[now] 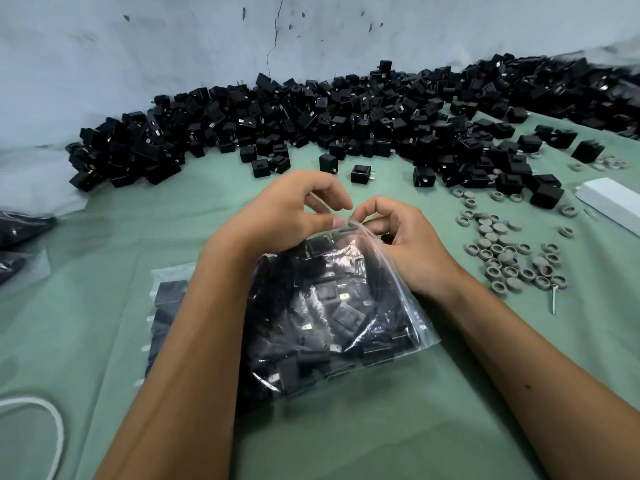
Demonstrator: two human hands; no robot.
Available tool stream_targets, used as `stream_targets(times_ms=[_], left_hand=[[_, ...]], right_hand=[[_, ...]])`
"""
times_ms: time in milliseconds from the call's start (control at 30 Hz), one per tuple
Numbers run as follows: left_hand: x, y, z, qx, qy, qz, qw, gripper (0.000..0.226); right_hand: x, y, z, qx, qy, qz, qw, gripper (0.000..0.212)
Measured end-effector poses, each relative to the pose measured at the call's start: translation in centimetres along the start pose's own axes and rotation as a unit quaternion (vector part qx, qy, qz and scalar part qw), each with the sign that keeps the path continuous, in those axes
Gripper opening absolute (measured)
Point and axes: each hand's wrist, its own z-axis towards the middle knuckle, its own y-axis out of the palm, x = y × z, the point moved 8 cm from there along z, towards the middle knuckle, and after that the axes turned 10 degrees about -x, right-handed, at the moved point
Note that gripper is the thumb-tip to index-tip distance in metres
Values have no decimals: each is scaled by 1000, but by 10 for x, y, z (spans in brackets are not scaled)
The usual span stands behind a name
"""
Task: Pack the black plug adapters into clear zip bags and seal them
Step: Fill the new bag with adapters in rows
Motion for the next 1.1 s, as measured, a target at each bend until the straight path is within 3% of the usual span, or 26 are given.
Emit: stream_targets(times_ms=[333,600,1100], left_hand=[[-35,-1,-12,-56,-77,-21,995,9],[-33,7,-15,-99,-96,-47,989,28],[-25,7,-14,-93,-112,-7,989,23]], right_hand=[[-4,3,-1,-30,5,10,999,20],[16,-39,-2,164,26,-67,984,7],[22,-45,13,205,62,-206,955,10]])
